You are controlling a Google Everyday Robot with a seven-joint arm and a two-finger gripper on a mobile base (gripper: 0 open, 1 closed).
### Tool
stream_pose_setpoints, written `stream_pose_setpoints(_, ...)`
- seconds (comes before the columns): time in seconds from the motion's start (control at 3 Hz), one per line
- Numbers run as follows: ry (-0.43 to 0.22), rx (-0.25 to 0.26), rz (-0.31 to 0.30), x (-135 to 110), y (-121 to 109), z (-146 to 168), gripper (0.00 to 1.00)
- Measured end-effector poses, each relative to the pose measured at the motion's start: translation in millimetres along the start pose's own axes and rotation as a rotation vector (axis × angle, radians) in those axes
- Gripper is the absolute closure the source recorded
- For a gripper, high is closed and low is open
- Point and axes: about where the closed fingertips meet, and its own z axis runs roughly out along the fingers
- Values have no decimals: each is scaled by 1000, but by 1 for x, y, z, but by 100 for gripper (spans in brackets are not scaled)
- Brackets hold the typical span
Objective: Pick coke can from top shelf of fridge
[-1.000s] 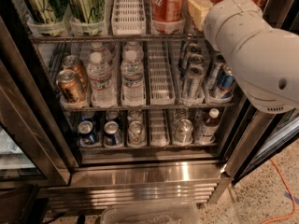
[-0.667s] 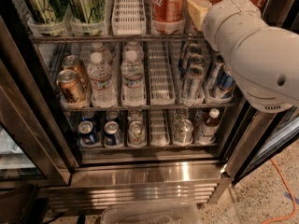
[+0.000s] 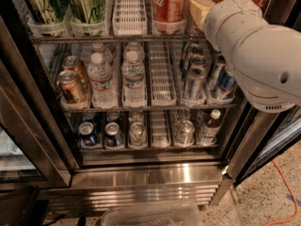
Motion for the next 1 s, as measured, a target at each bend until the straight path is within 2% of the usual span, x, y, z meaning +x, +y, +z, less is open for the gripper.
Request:
stream_pose_setpoints(0.33, -1, 0, 0, 0, 0, 0, 100)
stream_pose_setpoints(0.67, -17, -4, 7, -12, 1, -3, 100)
stream_pose_setpoints(1.0, -65, 1, 22, -37, 1, -7, 100)
